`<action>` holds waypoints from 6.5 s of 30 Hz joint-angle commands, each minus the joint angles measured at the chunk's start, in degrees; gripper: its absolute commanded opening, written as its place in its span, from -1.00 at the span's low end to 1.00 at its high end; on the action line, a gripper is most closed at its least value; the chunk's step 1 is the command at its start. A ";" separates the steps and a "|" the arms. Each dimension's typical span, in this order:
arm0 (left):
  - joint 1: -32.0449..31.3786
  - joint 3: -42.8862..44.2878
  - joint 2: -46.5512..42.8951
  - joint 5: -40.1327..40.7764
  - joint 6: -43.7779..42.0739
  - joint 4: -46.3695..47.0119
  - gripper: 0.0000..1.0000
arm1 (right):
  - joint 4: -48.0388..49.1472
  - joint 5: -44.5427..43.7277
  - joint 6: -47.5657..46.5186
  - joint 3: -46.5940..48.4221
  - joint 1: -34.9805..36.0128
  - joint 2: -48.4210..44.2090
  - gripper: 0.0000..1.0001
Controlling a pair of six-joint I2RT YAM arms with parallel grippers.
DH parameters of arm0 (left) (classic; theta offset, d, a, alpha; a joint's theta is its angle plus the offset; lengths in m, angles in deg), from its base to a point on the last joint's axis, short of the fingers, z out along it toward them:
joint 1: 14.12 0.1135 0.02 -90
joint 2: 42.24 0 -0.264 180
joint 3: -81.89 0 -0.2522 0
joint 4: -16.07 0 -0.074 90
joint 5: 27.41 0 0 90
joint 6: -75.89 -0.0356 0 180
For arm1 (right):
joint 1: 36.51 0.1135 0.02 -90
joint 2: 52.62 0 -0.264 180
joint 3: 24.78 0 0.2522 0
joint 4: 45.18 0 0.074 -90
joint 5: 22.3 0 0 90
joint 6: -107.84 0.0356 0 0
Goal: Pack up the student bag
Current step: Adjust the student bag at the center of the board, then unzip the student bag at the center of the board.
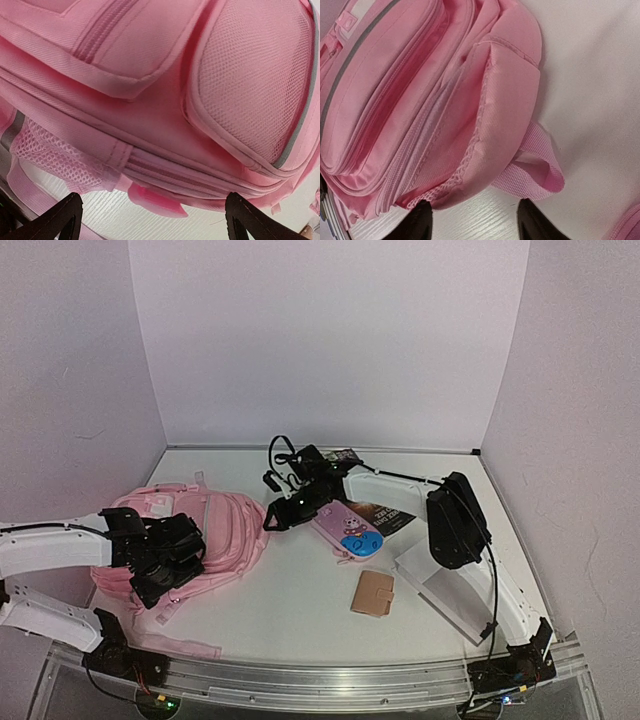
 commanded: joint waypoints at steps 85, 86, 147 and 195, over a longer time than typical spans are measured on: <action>31.51 5.45 6.62 -11.81 -30.64 20.09 0.99 | 12.02 3.88 4.06 -14.94 -5.89 -12.93 0.64; 31.52 5.01 6.54 -12.08 -30.50 20.26 0.99 | 12.02 3.00 3.88 -14.11 -6.02 -12.14 0.64; 16.15 21.62 14.96 -12.12 -48.90 11.61 0.99 | 12.04 16.52 5.74 -27.00 -8.57 -19.34 0.29; 37.52 8.50 -0.35 -13.11 -41.09 18.86 0.99 | 9.83 -3.94 2.37 -23.83 2.16 -6.64 0.35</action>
